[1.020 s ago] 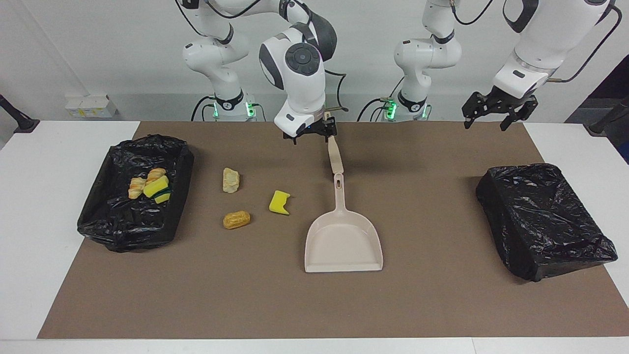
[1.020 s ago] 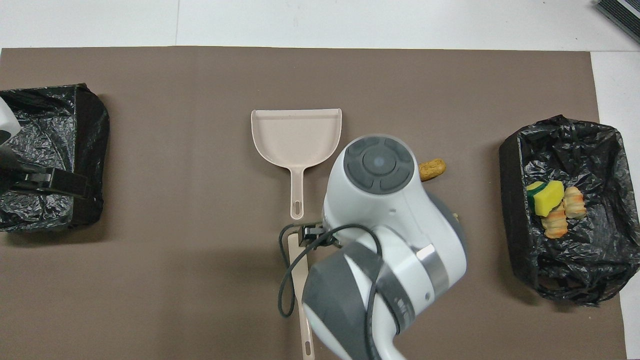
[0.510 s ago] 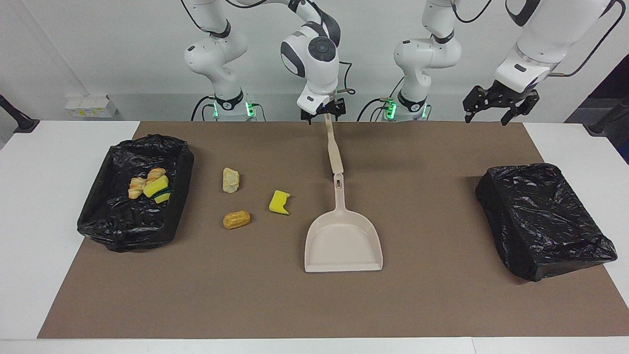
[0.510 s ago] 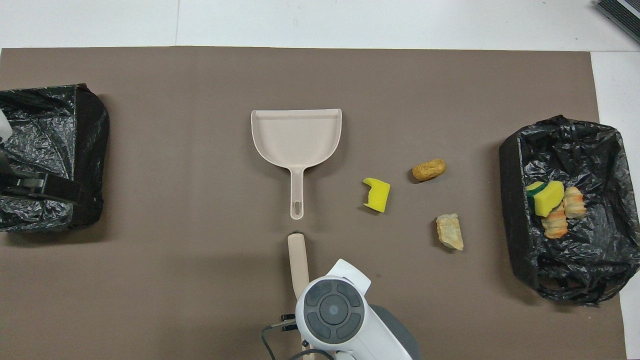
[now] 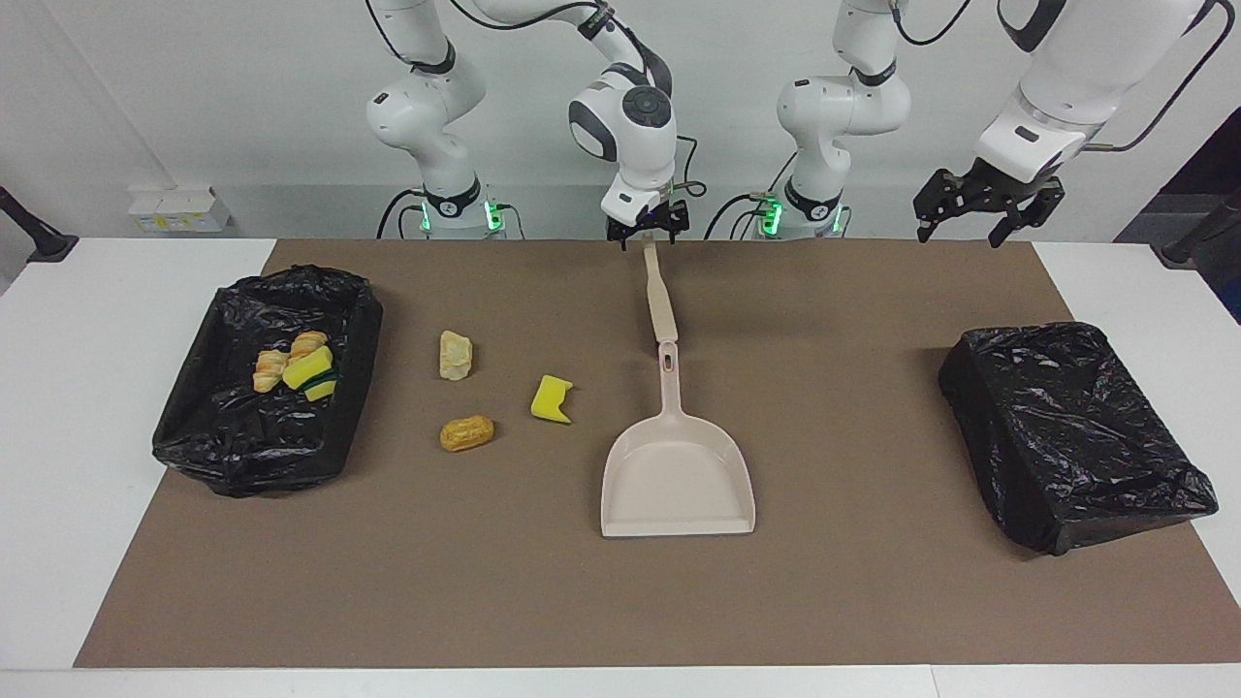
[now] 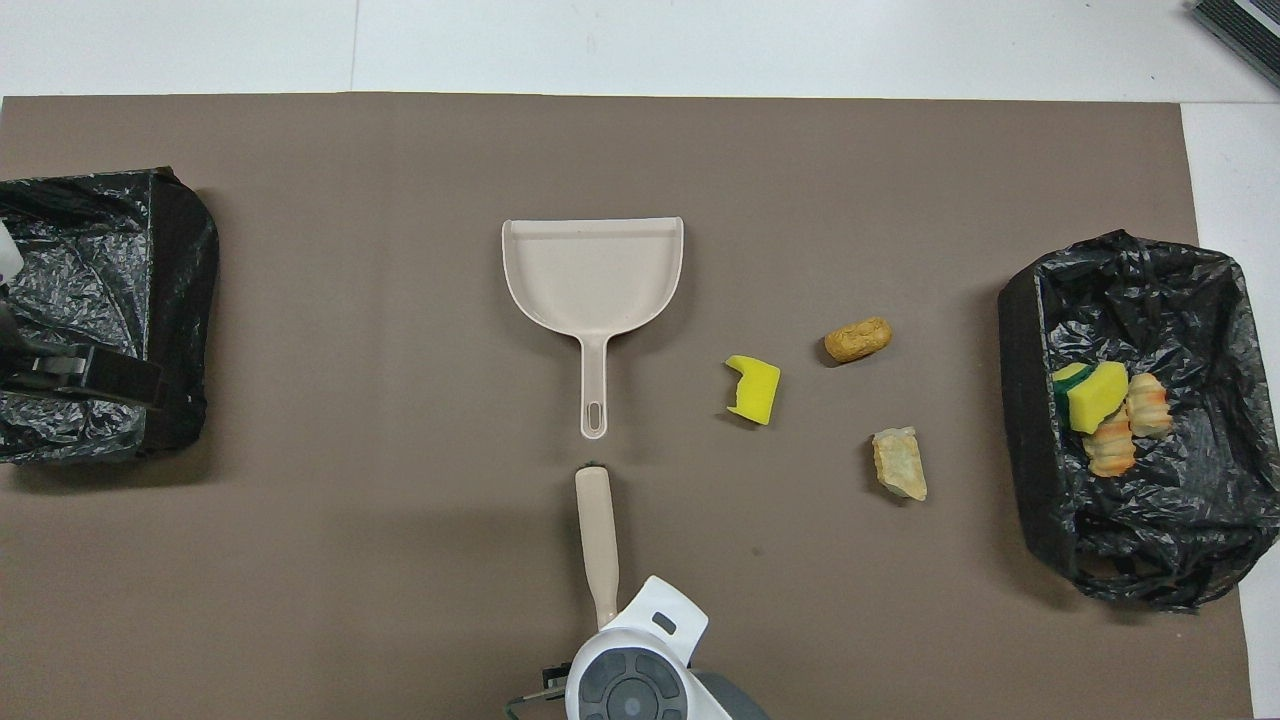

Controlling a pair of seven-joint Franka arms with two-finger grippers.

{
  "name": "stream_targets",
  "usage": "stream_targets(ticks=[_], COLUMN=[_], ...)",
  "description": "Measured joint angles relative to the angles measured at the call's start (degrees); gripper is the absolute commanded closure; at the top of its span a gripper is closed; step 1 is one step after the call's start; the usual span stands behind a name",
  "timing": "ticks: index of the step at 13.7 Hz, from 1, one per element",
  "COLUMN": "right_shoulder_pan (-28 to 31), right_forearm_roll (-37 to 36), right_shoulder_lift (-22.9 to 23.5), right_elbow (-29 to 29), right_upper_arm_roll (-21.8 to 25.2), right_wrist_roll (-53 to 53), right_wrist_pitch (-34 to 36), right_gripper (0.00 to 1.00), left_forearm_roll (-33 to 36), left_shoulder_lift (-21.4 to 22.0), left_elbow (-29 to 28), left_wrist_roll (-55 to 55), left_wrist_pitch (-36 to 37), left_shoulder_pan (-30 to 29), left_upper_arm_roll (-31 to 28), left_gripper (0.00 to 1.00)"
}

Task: Sweep and dump trash in bin
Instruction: 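Grasp the dustpan with the left gripper while the right gripper grasps the brush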

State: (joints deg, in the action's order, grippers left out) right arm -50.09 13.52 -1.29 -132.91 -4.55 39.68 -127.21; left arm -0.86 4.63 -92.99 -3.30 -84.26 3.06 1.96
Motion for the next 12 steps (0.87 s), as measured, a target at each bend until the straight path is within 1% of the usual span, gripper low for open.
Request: stream_targets(ticks=[1, 2, 3, 5, 8, 11, 12], right_shoulder_pan=[0.02, 0.03, 0.04, 0.04, 0.05, 0.48, 1.37], right_forearm_roll=[0.0, 0.0, 0.0, 0.01, 0.06, 0.14, 0.15], right_shoulder_lift=[0.02, 0.13, 0.3, 0.68, 0.98, 0.66, -0.36], right_elbow=[-0.03, -0.09, -0.11, -0.21, -0.02, 1.54, 2.5], right_upper_arm_roll=[0.11, 0.17, 0.2, 0.21, 0.23, 0.54, 0.61], right_wrist_roll=[0.0, 0.0, 0.0, 0.0, 0.18, 3.84, 4.73], right_wrist_pitch=[0.0, -0.07, -0.36, -1.64, -2.18, -1.36, 1.2], right_gripper=[0.66, 0.89, 1.0, 1.0, 1.0, 1.0, 1.0], left_forearm_roll=[0.0, -0.01, -0.02, -0.32, -0.69, -1.43, -1.92], left_shoulder_lift=[0.09, 0.21, 0.37, 0.51, 0.06, -1.6, -2.54], left_elbow=[0.05, 0.08, 0.08, 0.05, -1.51, -5.24, -6.32], left_wrist_roll=[-0.08, -0.17, -0.19, -0.19, -0.26, -0.47, -0.47], left_wrist_pitch=[0.0, -0.01, -0.13, -1.25, -5.58, -13.35, -15.76], left_shoulder_pan=[0.06, 0.32, 0.61, 1.19, 2.46, 4.92, 5.9], left_upper_arm_roll=[0.09, 0.2, 0.36, 0.48, 0.62, 0.75, 0.76], left_gripper=[0.0, 0.0, 0.0, 0.0, 0.0, 0.0, 0.0])
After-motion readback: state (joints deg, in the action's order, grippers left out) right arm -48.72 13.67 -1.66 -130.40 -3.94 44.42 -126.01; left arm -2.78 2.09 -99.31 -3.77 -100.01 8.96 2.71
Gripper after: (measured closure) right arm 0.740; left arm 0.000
